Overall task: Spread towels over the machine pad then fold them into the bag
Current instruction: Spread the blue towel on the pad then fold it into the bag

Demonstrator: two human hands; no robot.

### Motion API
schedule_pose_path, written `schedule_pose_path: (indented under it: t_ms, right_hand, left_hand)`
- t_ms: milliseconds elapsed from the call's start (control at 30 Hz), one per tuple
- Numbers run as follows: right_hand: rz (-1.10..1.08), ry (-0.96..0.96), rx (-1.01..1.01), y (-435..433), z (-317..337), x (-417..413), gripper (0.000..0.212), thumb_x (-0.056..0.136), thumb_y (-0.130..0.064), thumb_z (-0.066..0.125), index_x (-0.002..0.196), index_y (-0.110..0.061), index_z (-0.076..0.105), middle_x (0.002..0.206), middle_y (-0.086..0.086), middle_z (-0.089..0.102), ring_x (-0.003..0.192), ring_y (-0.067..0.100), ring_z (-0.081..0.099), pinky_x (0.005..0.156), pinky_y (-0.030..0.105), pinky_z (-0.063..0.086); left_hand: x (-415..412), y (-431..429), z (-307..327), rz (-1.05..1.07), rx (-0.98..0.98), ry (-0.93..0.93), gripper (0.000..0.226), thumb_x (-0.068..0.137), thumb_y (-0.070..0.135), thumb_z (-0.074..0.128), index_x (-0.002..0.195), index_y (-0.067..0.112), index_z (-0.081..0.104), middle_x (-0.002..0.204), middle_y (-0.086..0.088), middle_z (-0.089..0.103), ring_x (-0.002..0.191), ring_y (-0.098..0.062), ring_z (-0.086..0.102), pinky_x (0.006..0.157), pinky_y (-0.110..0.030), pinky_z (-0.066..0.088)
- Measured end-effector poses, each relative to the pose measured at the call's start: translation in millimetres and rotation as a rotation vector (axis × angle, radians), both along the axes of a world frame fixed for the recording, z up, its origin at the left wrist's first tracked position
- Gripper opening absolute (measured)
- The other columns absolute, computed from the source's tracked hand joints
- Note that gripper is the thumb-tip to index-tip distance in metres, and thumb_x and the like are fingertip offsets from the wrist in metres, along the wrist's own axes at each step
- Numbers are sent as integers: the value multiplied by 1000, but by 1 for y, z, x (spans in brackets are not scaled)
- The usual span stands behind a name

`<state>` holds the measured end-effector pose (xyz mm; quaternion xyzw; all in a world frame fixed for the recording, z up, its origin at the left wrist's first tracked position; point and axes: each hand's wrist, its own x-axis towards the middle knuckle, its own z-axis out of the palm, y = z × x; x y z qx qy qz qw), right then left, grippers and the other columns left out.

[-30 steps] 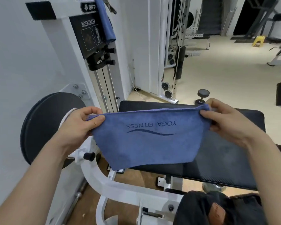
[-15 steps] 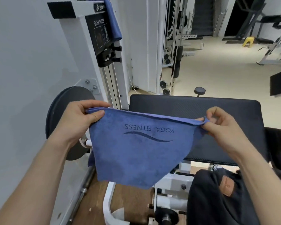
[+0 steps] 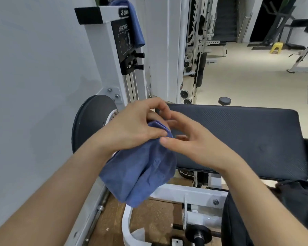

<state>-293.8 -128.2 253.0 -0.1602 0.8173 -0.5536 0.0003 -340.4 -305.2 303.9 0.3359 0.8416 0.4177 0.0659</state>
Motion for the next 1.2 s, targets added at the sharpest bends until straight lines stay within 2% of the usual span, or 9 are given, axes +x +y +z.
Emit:
schedule_pose_path:
  t_ms: [167, 367, 467, 533, 600, 733, 900, 1067, 1200]
  right_hand:
    - [-63, 4, -130, -13, 3, -5, 27, 89, -10, 69, 115, -16, 69, 106, 4, 73, 103, 17, 69, 94, 41, 55]
    - [-67, 84, 58, -9, 7, -1, 8, 92, -16, 65, 93, -14, 72, 88, 8, 71, 84, 26, 67, 80, 46, 54]
    - [-78, 116, 26, -6, 11, -2, 17, 94, -24, 63, 86, -11, 69, 79, 14, 66, 70, 16, 56, 66, 37, 46]
    - [-115, 122, -138, 0, 13, -4, 14, 95, -18, 62, 86, -10, 69, 78, 13, 66, 74, 12, 57, 68, 30, 46]
    - [-164, 125, -276, 9, 15, -6, 12, 95, -12, 60, 87, -14, 69, 78, 0, 68, 76, 8, 61, 70, 21, 49]
    - [-265, 151, -262, 33, 17, -9, 15, 95, -9, 58, 88, -16, 68, 78, -9, 66, 75, 2, 58, 70, 14, 46]
    - [-554, 254, -43, 63, 4, -20, 24, 96, -13, 57, 86, -32, 67, 82, -16, 67, 79, -3, 57, 72, 10, 42]
    - [-786, 326, 34, 85, -10, -23, 15, 97, -15, 55, 92, -24, 66, 86, 0, 68, 75, 10, 56, 64, 10, 39]
    - [-859, 361, 85, 105, -10, -17, 13, 96, -17, 57, 91, -25, 66, 78, -6, 64, 64, 1, 51, 62, 13, 39]
  left_hand:
    - [-6, -8, -12, 168, 225, -38, 31, 65, 13, 84, 82, 23, 60, 77, -5, 71, 71, -32, 66, 75, -41, 57]
    - [-6, -12, -25, 128, 373, -230, 24, 65, 6, 86, 76, 17, 67, 74, -5, 69, 72, -24, 63, 76, -38, 54]
    - [-4, 2, -27, 174, 487, -207, 24, 73, 9, 80, 79, 13, 58, 74, -13, 64, 72, -25, 57, 72, -38, 48]
    - [-3, 6, -35, 126, 573, -278, 23, 78, 18, 75, 83, 11, 53, 79, -20, 62, 74, -25, 58, 71, -36, 49]
    - [-4, 5, -56, 2, 496, -315, 22, 81, 17, 77, 83, 14, 55, 80, -13, 63, 76, -22, 59, 71, -32, 51]
    - [-15, -6, -109, 10, -9, -119, 17, 83, 12, 71, 81, 23, 58, 79, 5, 61, 75, -10, 56, 77, -36, 49]
    - [-27, -15, -127, 154, 10, -127, 18, 91, 15, 64, 87, 30, 53, 73, -5, 54, 66, -13, 47, 69, -38, 45]
    - [-26, -14, -114, 180, 127, -168, 22, 78, 18, 81, 81, 31, 64, 61, -2, 57, 56, -11, 49, 58, -24, 45]
    - [-35, -21, -104, 95, -105, -149, 13, 73, 19, 84, 81, 24, 75, 76, 4, 71, 66, -11, 61, 68, -31, 52]
